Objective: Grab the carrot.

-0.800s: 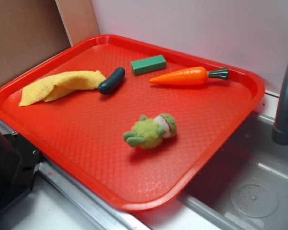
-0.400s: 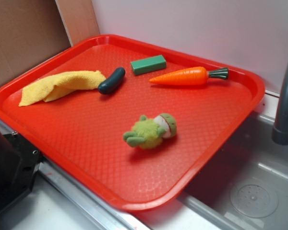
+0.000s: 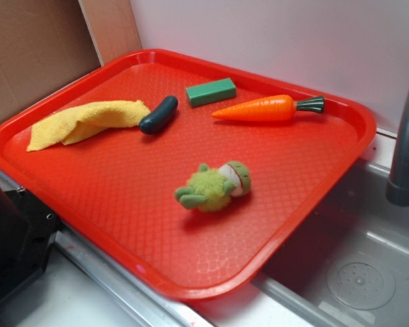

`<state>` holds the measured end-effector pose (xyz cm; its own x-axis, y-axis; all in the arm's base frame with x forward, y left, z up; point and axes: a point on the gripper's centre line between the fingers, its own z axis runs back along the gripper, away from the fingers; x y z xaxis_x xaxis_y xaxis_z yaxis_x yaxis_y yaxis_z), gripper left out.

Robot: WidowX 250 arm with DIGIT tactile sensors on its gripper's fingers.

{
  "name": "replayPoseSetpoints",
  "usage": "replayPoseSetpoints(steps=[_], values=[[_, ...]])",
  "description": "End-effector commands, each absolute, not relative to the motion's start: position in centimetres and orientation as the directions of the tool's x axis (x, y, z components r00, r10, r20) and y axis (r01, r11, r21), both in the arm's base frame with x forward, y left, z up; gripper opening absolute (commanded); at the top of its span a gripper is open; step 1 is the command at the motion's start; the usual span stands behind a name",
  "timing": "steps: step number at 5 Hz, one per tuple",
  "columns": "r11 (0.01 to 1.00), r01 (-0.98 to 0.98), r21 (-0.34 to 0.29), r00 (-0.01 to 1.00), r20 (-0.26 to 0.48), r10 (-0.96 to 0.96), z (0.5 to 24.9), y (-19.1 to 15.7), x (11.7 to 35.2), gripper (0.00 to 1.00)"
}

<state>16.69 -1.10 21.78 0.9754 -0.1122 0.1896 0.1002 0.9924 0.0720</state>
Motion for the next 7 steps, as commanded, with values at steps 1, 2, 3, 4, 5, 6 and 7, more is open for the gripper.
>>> replayPoseSetpoints(steps=[1,2,3,4,5,6,7], values=[[0.903,0.419,0.092,0.818,0.394,-0.419,19.2,-2.0,22.9,1.00],[0.883,0.458,0.107,0.790,0.407,-0.459,17.0,-2.6,25.9,1.00],[0.849,0.521,0.091,0.750,0.427,-0.506,14.6,-3.8,28.9,1.00],[0.823,0.564,0.067,0.757,0.357,-0.548,11.1,-5.8,31.8,1.00],[0.768,0.640,0.025,0.725,0.311,-0.615,8.1,-8.1,33.5,1.00],[0.715,0.699,0.000,0.690,0.259,-0.675,5.9,-9.2,34.2,1.00],[0.659,0.751,-0.043,0.642,0.276,-0.715,4.6,-10.4,33.9,1.00]])
